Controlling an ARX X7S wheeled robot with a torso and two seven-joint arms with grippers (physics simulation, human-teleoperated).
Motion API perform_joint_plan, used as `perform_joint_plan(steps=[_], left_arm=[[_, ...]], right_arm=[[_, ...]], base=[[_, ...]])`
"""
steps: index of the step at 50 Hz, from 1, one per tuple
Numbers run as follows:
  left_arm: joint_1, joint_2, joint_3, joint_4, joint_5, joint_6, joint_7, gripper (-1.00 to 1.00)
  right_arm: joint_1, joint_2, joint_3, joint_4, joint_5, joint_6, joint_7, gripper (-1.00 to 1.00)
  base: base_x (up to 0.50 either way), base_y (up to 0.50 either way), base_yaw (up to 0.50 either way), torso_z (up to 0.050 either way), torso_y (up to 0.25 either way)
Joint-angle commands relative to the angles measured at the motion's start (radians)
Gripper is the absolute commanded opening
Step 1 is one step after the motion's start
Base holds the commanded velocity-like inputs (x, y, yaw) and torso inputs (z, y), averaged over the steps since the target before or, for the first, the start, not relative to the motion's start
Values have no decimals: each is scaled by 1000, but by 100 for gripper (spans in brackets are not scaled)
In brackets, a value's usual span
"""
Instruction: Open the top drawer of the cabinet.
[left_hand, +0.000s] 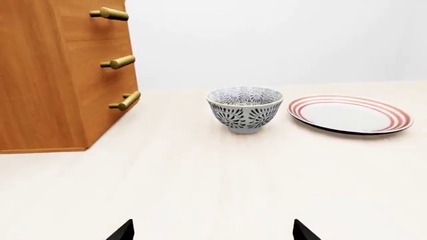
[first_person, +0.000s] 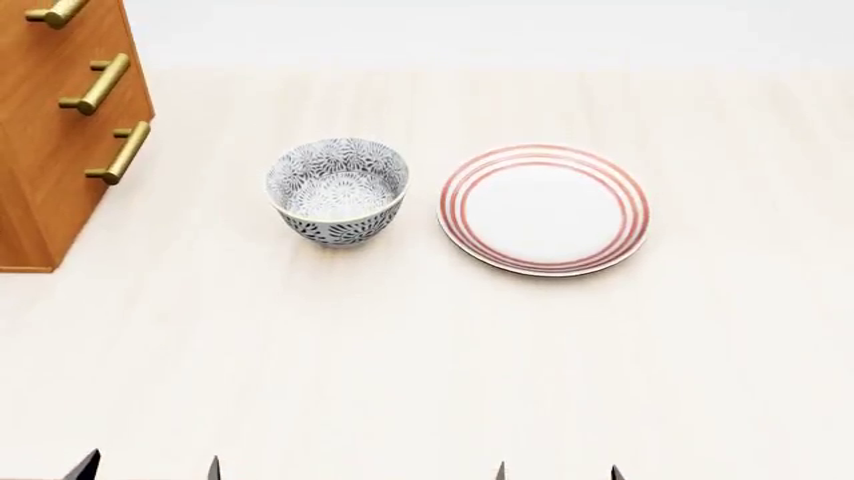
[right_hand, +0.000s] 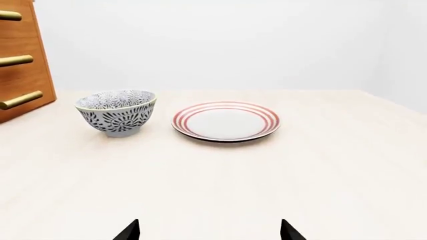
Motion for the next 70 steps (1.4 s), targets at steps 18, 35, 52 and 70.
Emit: perform_joint_plan(steps=[18, 35, 52, 70], left_arm=[[-2, -12, 12, -9, -28, 20, -10, 100], [-3, -24, 24, -5, -41, 18, -25, 100], [-5, -34, 38, -9, -51, 22, -36, 100], [-10, -44, 49, -8, -61, 19, -50, 100]], right_arm=[[2, 15, -20, 3, 13, -8, 16, 100], [3, 26, -34, -1, 25, -7, 30, 100], [5, 37, -47, 3, 35, -12, 40, 100], [10, 46, -58, 6, 44, -15, 52, 100]], base=[[228, 0, 0, 15, 0], [500, 0, 0, 0, 0], [500, 0, 0, 0, 0], [500, 0, 0, 0, 1]])
